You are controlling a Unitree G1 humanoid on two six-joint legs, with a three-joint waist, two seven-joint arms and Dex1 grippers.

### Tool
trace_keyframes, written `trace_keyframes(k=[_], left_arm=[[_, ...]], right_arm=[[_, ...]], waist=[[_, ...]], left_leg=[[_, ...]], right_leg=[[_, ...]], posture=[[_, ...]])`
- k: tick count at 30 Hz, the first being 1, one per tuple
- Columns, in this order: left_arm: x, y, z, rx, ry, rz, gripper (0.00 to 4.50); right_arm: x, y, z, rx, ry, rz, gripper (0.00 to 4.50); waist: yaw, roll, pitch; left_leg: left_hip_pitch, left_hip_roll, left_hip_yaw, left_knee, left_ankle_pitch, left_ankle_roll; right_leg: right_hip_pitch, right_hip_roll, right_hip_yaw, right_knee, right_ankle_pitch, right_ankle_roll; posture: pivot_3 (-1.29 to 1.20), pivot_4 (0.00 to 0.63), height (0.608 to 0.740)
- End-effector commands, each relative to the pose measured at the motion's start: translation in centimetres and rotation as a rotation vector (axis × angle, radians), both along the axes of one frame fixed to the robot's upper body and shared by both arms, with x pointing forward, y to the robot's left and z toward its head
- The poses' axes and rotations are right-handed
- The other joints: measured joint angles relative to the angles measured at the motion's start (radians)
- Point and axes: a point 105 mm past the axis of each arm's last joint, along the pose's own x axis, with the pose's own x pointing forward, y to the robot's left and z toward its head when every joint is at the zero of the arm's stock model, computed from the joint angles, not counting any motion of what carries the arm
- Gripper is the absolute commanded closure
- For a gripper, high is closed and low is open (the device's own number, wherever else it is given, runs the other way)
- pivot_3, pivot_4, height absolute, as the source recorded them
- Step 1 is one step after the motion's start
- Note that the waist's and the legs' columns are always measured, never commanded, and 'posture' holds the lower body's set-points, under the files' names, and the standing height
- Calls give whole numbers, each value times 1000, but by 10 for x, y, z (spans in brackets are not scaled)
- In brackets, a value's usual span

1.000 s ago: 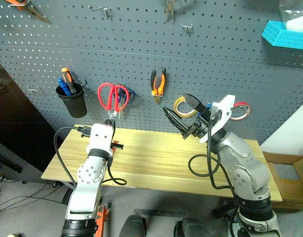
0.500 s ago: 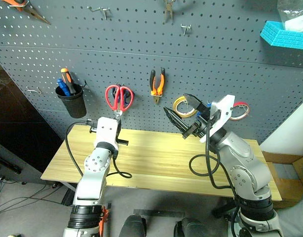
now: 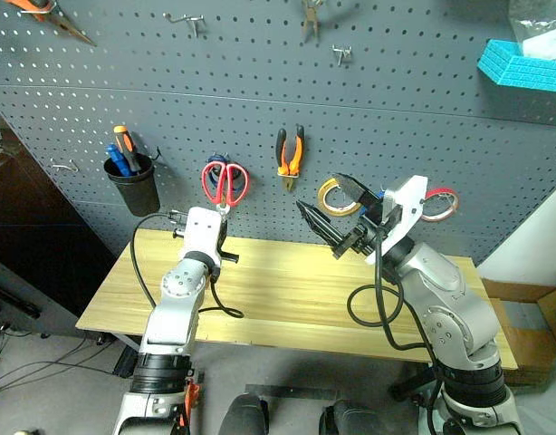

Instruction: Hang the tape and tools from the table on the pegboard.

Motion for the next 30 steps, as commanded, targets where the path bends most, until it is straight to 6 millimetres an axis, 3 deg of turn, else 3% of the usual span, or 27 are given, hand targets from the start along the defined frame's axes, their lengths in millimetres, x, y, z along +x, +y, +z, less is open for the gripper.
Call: trace_keyframes(k=[1, 5, 11, 16, 19, 25, 30], left_arm=[[7, 3, 17, 10, -56, 2, 3479], [7, 0, 17, 16, -57, -18, 2209], [-8, -1, -3, 20, 2, -19, 160], [-39, 9, -33, -28, 122, 46, 160], [-59, 29, -47, 8, 207, 104, 160], [-45, 76, -53, 70, 314, 163, 160], [-21, 100, -40, 101, 312, 163, 160]], right_arm=[[-10, 4, 12, 8, -60, 29, 0], [-10, 4, 11, 6, -56, 27, 0], [-13, 1, 4, -11, -35, 13, 0], [-22, 5, -16, -85, 48, 57, 0], [-32, 25, -29, -138, 105, 166, 0], [-36, 64, -51, -350, 40, 308, 0], [-27, 70, -59, -415, 34, 318, 0]], waist=[[0, 0, 0], [-1, 0, 0], [-2, 0, 1], [-9, 2, 4], [-20, 2, 31], [-19, 6, 94], [-2, 4, 156]], left_leg=[[0, 0, 0, 0, 0, 0], [0, 0, 0, 0, 0, 0], [1, 0, 1, -1, -1, 1], [1, 1, 2, -1, -1, 2], [5, 1, 3, -2, -1, 2], [5, 1, -3, -2, -1, 2], [-1, -1, -3, -2, -1, 2]], right_leg=[[0, 0, 0, 0, 0, 0], [0, 0, 1, 0, 0, 0], [0, -1, 1, 0, 0, -1], [0, -2, 2, 0, -1, -1], [2, -2, 3, 0, -5, -8], [1, -2, -1, 1, -4, -11], [-1, -4, -1, -1, -2, -3]], posture=[[101, 65, 740], [98, 74, 740], [94, 87, 740], [98, 120, 740], [120, 174, 740], [143, 262, 740], [158, 344, 740]])
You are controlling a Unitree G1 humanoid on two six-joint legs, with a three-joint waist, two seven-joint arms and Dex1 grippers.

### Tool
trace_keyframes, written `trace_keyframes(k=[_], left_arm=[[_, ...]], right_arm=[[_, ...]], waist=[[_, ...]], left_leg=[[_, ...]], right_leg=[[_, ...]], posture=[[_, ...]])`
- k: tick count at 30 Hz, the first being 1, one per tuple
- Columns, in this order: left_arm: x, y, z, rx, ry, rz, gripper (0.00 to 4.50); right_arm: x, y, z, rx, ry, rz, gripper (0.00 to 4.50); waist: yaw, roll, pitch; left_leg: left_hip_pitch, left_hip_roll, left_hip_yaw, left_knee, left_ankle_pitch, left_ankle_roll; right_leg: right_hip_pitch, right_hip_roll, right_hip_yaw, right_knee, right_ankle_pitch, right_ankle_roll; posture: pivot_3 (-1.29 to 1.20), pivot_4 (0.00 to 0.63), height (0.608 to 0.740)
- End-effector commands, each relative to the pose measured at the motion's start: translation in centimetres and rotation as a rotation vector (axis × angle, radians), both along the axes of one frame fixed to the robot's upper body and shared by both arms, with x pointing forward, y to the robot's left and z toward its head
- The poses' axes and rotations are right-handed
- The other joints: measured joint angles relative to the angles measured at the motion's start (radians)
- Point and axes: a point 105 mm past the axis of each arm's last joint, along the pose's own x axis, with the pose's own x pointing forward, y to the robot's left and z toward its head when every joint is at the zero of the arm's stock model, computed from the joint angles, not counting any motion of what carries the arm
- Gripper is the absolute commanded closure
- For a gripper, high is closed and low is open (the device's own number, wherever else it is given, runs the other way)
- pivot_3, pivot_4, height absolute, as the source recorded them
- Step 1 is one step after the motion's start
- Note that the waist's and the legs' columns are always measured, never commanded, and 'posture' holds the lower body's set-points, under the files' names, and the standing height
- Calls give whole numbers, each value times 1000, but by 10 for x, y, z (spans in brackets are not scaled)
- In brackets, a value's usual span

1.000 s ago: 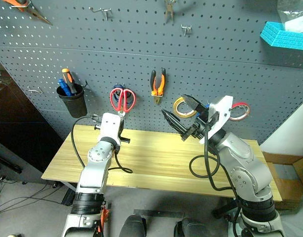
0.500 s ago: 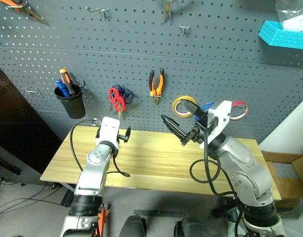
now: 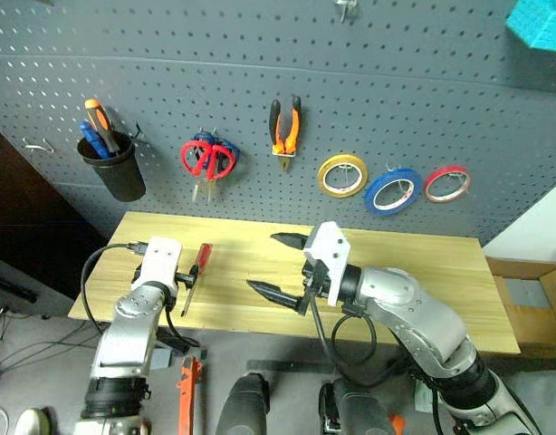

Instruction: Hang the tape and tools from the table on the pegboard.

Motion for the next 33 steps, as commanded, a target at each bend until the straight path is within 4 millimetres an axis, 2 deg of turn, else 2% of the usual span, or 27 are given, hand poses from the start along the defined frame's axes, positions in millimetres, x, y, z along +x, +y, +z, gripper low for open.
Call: trace_keyframes(k=[1, 3, 10, 17, 21, 24, 28, 29, 33], left_arm=[[13, 11, 13, 12, -30, -12, 160], [22, 9, 13, 6, -21, -41, 160], [45, -16, 7, -45, 30, -170, 160], [57, -6, 7, -46, 51, -127, 160], [55, 1, 9, -33, 49, -117, 1074], [51, 2, 8, -32, 50, -120, 2228], [46, 4, 7, -37, 49, -108, 3510], [44, 4, 6, -37, 49, -106, 3669], [43, 4, 6, -24, 44, -98, 3667]], right_arm=[[2, 1, 8, 0, -47, 11, 0], [5, -4, 8, 5, -38, -17, 0], [3, -12, 11, 7, -17, -86, 0], [-4, -13, 12, 4, -9, -90, 0], [-5, -13, 16, 15, -18, -82, 0], [-3, -12, 18, 26, -22, -84, 0], [1, -9, 20, 39, -30, -83, 0], [2, -9, 21, 41, -33, -83, 0], [5, -11, 23, 55, -39, -84, 0]], waist=[[8, -3, 23], [13, -5, 42], [11, -4, 97], [5, -1, 129], [5, 1, 137], [5, 3, 139], [5, 3, 140], [6, 3, 140], [8, 3, 140]], left_leg=[[-3, 0, 0, 0, 0, 0], [-13, 0, -1, 1, 0, 0], [-18, 0, -3, 1, -2, -2], [-18, 1, -5, 1, -1, -3], [-17, 1, -5, 1, -1, -3], [-17, 1, -5, 1, -1, -3], [-17, 1, -5, 0, -1, -4], [-17, 1, -5, 0, -1, -4], [-17, 1, -5, -1, -1, -5]], right_leg=[[-3, 0, 0, 0, 0, 0], [-12, -1, -1, 0, 3, -2], [-14, -2, -4, 0, 1, 0], [-15, -2, -7, 2, -2, 5], [-15, -2, -7, 2, -2, 5], [-15, -2, -7, 2, -2, 5], [-15, -2, -7, 1, -2, 6], [-15, -2, -7, 1, -2, 6], [-15, -2, -8, 1, -2, 6]], posture=[[156, 354, 740], [153, 374, 740], [113, 422, 740], [106, 446, 740], [114, 446, 740], [119, 440, 740], [123, 426, 740], [121, 419, 740], [122, 390, 740]])
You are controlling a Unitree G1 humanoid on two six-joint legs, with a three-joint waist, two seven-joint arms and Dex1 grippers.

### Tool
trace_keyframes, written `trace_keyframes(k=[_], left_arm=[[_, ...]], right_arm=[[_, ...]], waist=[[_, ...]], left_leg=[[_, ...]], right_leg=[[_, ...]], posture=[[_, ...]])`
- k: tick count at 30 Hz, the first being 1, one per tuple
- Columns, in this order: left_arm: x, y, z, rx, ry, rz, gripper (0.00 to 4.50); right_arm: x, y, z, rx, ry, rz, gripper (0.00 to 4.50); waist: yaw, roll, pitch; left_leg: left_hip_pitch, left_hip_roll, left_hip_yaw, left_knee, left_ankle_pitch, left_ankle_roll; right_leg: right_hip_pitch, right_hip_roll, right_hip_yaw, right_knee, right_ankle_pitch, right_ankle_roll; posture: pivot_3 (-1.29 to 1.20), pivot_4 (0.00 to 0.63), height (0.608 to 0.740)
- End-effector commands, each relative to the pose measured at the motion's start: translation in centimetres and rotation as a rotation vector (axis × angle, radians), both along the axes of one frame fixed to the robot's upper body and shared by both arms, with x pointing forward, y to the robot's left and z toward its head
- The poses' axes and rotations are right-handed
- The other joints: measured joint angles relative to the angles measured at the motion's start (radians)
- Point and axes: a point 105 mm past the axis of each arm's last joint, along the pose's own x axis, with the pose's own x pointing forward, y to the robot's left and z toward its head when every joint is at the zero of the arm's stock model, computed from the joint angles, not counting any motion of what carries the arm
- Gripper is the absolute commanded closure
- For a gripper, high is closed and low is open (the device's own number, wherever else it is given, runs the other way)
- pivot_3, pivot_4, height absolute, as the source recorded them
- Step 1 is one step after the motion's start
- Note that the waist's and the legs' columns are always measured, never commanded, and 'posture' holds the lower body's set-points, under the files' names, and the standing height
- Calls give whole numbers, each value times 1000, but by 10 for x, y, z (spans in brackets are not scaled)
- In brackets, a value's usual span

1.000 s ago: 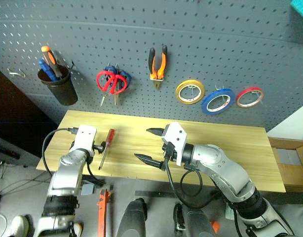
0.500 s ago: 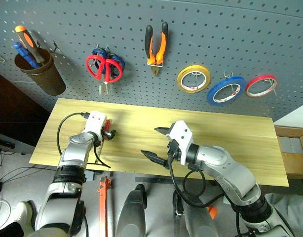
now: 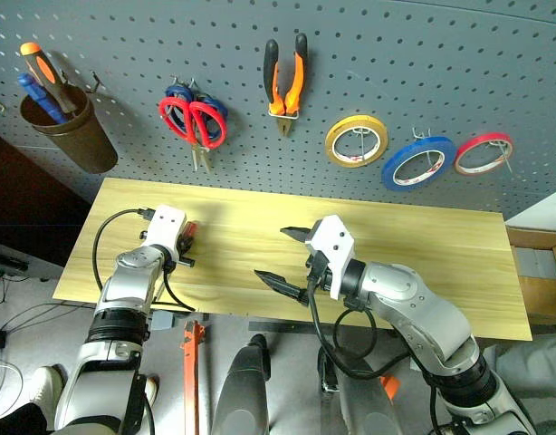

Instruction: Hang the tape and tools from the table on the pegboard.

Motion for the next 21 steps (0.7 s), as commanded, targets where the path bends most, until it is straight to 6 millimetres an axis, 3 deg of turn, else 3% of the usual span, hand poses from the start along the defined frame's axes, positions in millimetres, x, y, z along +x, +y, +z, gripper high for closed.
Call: trace_keyframes(k=[1, 7, 13, 17, 21], left_arm=[[-5, 6, -5, 25, 13, 26, 3667], [-15, -14, 23, 72, -126, -21, 3667], [-45, -33, 80, 49, -414, 153, 3667], [-58, -40, 146, 167, -716, 203, 3667], [-62, -31, 198, 269, -942, 251, 3667]], right_arm=[[-1, -2, 13, 44, -49, 12, 0], [-7, -20, 28, 164, -29, -16, 0], [-15, -29, 50, 309, 5, -22, 0], [-5, -22, 67, 415, -6, -56, 0], [4, -13, 79, 445, -71, -48, 0]], waist=[[1, 0, 0], [1, -2, -2], [9, -8, -29], [8, -10, -74], [13, -11, -123]], left_leg=[[0, 0, 0, 0, 0, 0], [-2, 0, -2, -1, 1, -6], [-13, -1, -13, 1, 3, -11], [-13, -1, -15, 1, 5, -14], [-10, -2, -14, 1, 8, -16]], right_leg=[[0, 0, 0, 0, 0, 0], [0, -1, -2, -1, 0, 0], [-3, -2, -16, -4, 3, -5], [-3, -1, -17, -2, 3, -5], [-1, 1, -18, -2, 2, -3]], posture=[[122, 383, 740], [120, 313, 740], [163, 203, 740], [178, 144, 740], [189, 85, 740]])
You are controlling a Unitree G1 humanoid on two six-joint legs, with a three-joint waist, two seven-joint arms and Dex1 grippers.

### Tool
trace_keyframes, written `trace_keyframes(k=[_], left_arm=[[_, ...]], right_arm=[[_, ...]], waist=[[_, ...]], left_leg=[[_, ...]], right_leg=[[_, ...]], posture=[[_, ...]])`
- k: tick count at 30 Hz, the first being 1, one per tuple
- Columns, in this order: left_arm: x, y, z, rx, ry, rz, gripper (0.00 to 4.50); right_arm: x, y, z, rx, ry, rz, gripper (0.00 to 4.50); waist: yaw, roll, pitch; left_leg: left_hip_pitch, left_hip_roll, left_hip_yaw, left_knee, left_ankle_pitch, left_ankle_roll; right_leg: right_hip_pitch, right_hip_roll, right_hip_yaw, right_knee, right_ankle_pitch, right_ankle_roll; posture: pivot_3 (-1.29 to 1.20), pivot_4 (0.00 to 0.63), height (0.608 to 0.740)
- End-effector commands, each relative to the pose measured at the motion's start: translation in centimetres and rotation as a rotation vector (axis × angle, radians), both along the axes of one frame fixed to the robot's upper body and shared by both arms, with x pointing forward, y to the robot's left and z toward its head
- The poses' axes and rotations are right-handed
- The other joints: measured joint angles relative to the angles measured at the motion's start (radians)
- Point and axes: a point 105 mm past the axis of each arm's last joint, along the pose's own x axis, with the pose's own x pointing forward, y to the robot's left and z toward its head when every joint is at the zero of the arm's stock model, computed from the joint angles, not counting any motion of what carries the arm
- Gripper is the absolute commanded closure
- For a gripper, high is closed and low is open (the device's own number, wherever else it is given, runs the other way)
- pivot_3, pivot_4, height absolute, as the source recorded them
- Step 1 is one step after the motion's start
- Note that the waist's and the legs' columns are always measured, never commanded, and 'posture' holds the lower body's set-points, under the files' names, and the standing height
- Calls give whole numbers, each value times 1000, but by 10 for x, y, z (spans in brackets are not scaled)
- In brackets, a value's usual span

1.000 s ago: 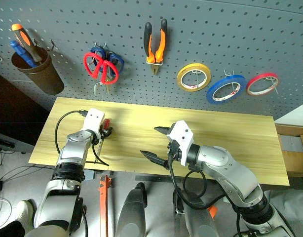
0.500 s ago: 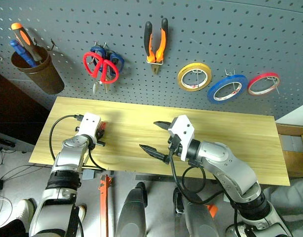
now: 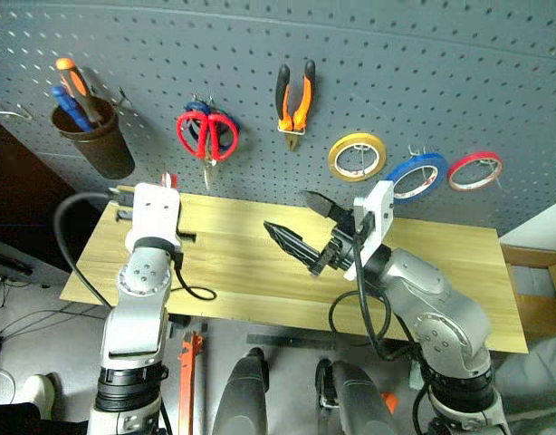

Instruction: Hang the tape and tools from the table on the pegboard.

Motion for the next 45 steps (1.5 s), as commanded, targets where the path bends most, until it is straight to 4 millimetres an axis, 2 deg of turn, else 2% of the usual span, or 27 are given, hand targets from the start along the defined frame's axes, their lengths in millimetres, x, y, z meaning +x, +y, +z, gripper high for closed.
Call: trace_keyframes(k=[1, 3, 5, 9, 15, 19, 24, 31, 37, 44, 45], left_arm=[[-10, 11, 63, 109, -267, 72, 3667], [-1, 17, 89, 138, -351, 77, 3667], [12, 26, 114, 149, -411, 84, 3667], [34, 41, 142, 157, -472, 99, 3667], [58, 47, 170, 163, -515, 62, 3667], [70, 47, 175, 140, -510, 47, 3667], [83, 41, 169, 110, -484, 21, 3667], [95, 50, 118, 43, -342, 14, 3667], [90, 52, 88, 28, -279, 13, 3667], [75, 60, 74, -2, -255, 51, 3667], [73, 60, 74, 1, -253, 58, 3320]], right_arm=[[2, 6, 18, 31, -111, -2, 0], [6, 8, 24, 33, -158, 0, 0], [13, 8, 39, 70, -205, -11, 0], [25, 10, 62, 110, -281, -41, 0], [38, 12, 80, 143, -330, -79, 0], [40, 7, 82, 148, -341, -112, 0], [41, 3, 75, 114, -333, -123, 0], [43, -1, 68, 85, -301, -135, 0], [43, -2, 62, 67, -275, -130, 0], [43, -3, 60, 60, -269, -131, 0], [43, -3, 60, 58, -269, -132, 0]], waist=[[3, -2, -22], [10, -3, -48], [15, -4, -63], [18, -6, -78], [18, -10, -80], [18, -10, -80], [16, -9, -78], [15, 0, -63], [13, 2, -37], [15, 2, -26], [15, 2, -26]], left_leg=[[0, 0, 0, 0, 0, 0], [1, 0, 1, 0, 1, 2], [1, 0, 2, 0, 1, 4], [4, 0, 2, 1, 2, 6], [4, 0, 3, 0, 2, 6], [1, 0, 3, 0, 3, 5], [1, 0, 3, 1, 2, 7], [3, 1, 3, 1, 2, 8], [3, 2, 2, 1, 2, 8], [2, 1, 1, 1, 2, 8], [2, 2, 1, 1, 2, 8]], right_leg=[[0, 1, 0, 0, 0, 0], [1, 2, -1, 0, 0, 0], [1, 3, -2, 0, 1, -1], [3, 4, -1, 1, 1, -2], [2, 4, -1, 2, 5, -7], [1, 3, -1, 2, 5, -7], [1, 3, -1, 2, 5, -7], [2, 4, -1, 4, 4, -7], [2, 4, 0, 4, 4, -7], [2, 3, 0, 3, 4, -7], [2, 3, 0, 3, 4, -7]], posture=[[191, 79, 740], [192, 59, 740], [194, 60, 740], [187, 75, 740], [179, 107, 740], [180, 129, 740], [175, 183, 740], [194, 249, 740], [208, 268, 740], [208, 266, 740], [208, 266, 740]])
